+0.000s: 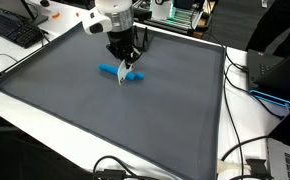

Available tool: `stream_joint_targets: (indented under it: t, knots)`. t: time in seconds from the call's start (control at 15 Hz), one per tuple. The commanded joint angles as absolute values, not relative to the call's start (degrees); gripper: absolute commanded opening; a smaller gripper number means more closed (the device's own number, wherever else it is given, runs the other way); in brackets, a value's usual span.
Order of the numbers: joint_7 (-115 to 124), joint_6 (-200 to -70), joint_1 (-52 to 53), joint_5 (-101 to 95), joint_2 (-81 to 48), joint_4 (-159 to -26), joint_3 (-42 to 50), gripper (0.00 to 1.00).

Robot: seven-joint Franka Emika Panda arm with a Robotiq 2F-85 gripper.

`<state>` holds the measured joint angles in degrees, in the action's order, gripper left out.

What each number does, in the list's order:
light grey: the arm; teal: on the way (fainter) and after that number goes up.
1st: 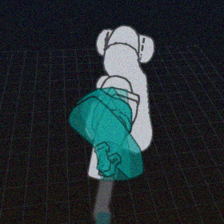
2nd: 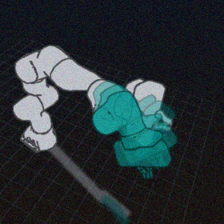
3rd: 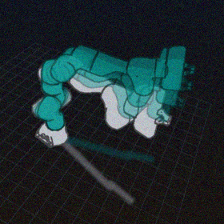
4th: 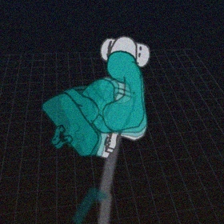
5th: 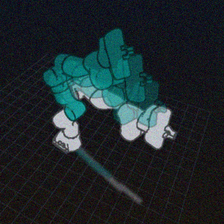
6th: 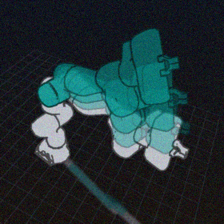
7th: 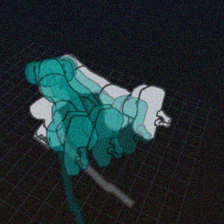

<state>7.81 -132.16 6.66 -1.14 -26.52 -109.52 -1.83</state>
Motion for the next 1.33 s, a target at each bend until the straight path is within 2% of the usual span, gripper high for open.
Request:
stream_joint_targets:
  t: [0.0, 1.27]
  knots:
    - [8.87, -131.34, 7.16, -2.89, -24.7, -110.02, -1.14, 0.01]
    - [6.71, -132.91, 6.21, -8.25, -24.06, -110.51, 0.17, 0.01]
